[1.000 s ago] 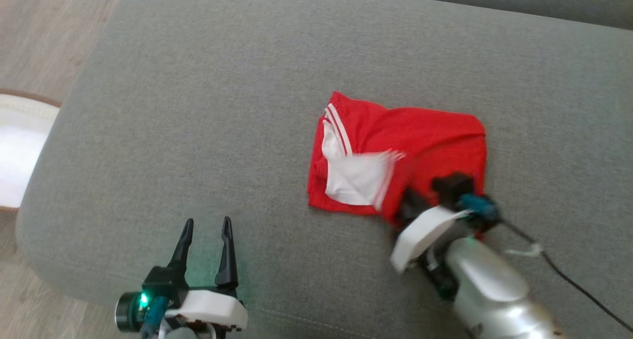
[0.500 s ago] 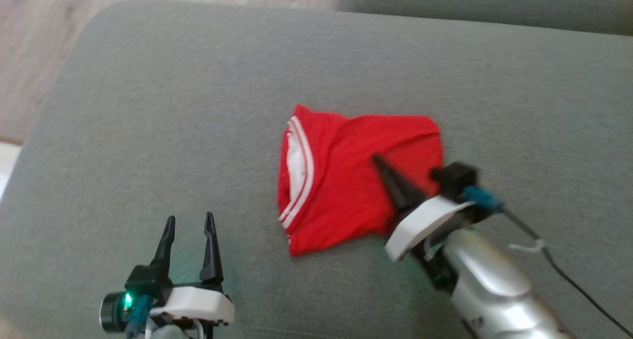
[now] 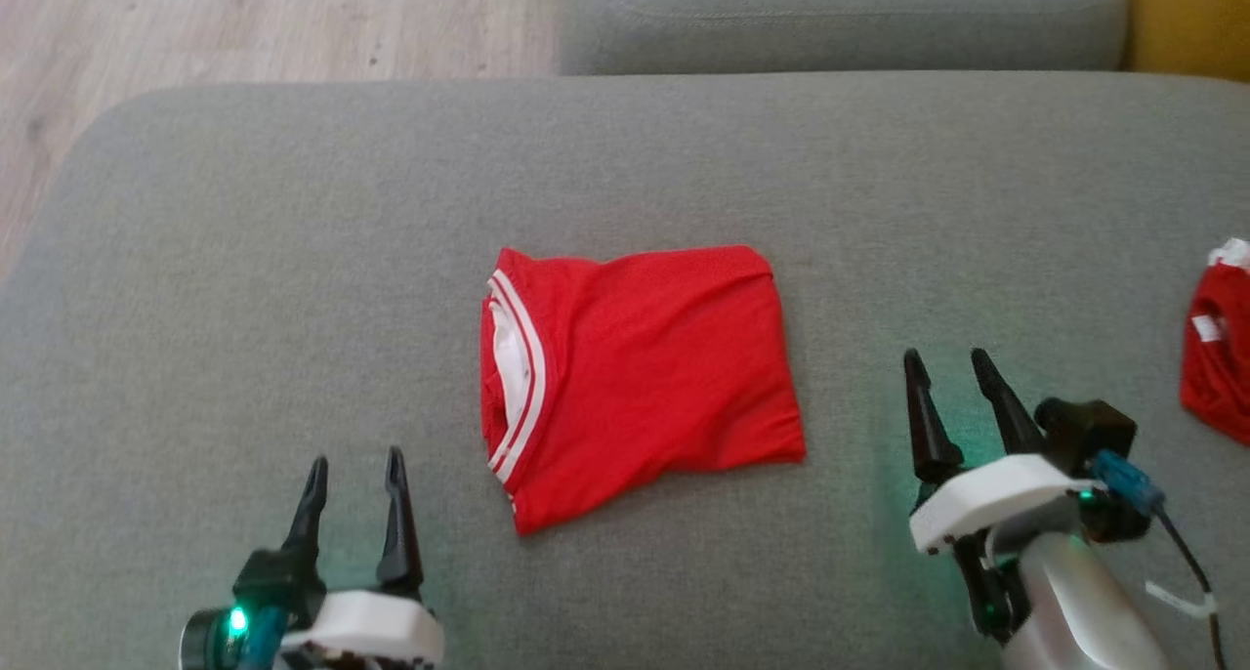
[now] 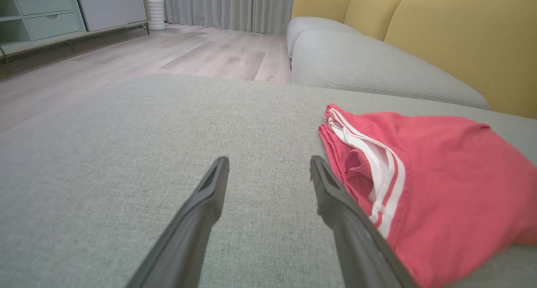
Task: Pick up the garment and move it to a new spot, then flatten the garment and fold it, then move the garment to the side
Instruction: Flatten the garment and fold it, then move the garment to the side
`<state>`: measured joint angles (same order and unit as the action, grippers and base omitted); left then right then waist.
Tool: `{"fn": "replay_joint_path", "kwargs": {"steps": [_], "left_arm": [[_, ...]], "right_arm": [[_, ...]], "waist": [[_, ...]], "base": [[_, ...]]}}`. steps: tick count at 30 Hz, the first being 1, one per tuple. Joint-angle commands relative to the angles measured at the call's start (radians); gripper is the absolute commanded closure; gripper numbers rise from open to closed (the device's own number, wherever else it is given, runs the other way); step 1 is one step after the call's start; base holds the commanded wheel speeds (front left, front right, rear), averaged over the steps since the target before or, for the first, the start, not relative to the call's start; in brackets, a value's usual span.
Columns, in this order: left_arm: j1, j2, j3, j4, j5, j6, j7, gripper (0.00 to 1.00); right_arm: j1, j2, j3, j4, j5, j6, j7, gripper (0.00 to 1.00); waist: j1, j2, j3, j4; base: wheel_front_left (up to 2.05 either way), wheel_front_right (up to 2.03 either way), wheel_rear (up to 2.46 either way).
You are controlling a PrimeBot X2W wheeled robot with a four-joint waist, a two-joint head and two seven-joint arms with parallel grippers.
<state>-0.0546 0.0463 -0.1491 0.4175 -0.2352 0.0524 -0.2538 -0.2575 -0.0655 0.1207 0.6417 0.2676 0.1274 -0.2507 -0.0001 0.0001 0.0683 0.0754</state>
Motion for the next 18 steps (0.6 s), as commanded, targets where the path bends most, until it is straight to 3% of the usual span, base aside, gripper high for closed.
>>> {"fn": "replay_joint_path", "kwargs": {"steps": [1,12,18], "left_arm": [[-0.008,0.004,0.043,-0.021,0.014,0.002,-0.008,0.00],[0.025,0.004,0.051,-0.022,0.022,-0.004,-0.008,0.00],[0.011,0.004,0.021,-0.030,0.020,-0.011,-0.008,0.00]], "right_arm": [[-0.015,0.014,0.015,-0.034,-0.012,0.003,-0.011,0.00],[0.044,0.015,0.024,-0.028,0.014,0.003,-0.011,0.00],[-0.010,0.015,0.122,0.014,0.080,0.003,-0.011,0.00]], "waist": [[0.0001,-0.0001,-0.011,-0.010],[0.0001,-0.0001,-0.029,-0.026],[0.0001,-0.0001,-0.004,0.007]], "base": [[0.00,0.00,0.00],[0.00,0.00,0.00],[0.00,0.00,0.00]]}}
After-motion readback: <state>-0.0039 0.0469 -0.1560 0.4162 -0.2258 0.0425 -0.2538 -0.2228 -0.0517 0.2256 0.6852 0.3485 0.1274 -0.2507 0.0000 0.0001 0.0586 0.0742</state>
